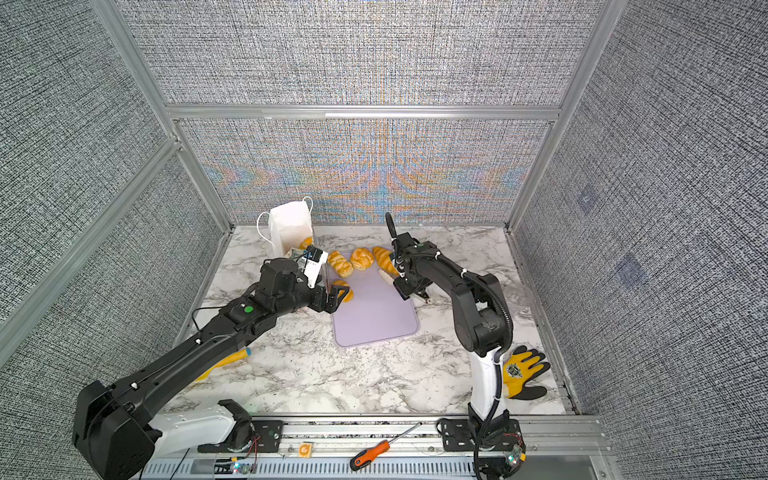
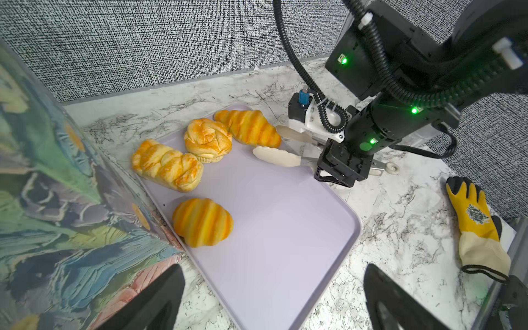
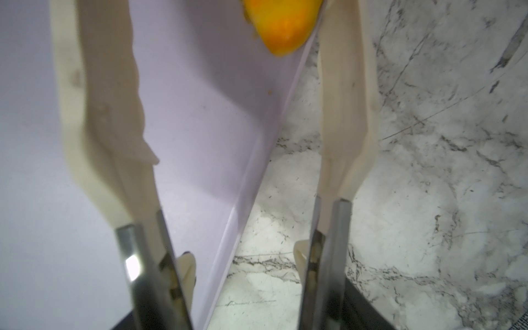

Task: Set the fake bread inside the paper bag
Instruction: 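Lower the tongs onto the striped croissant farthest from the robot with the right gripper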

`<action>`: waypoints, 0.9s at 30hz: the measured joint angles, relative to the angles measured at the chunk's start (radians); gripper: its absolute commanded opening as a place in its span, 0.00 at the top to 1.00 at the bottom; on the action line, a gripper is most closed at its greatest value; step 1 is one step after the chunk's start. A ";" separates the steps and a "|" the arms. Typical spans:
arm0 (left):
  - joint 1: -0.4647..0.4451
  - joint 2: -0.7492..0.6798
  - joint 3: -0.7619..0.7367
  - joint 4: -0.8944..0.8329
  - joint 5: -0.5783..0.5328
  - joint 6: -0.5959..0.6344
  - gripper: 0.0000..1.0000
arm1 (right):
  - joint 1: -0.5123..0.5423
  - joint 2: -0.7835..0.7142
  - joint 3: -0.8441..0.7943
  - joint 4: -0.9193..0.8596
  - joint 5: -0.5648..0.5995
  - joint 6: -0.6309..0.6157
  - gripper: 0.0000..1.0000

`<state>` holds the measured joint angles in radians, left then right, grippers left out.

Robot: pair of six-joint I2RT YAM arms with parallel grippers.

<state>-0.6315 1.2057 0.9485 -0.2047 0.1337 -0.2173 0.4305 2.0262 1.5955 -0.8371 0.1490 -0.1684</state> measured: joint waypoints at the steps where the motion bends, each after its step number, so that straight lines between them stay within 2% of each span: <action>1: 0.000 -0.002 -0.002 0.001 0.000 0.000 0.01 | 0.005 -0.006 -0.006 -0.004 0.000 0.004 0.34; 15: 0.000 -0.007 -0.008 0.000 -0.011 0.006 0.01 | 0.028 -0.066 -0.038 -0.025 0.027 0.021 0.33; 27: 0.000 -0.010 -0.016 -0.003 -0.027 0.016 0.01 | 0.032 -0.025 0.054 -0.048 0.079 0.061 0.31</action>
<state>-0.6315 1.1957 0.9329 -0.2073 0.1070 -0.2008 0.4625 2.0014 1.6493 -0.8848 0.2279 -0.1078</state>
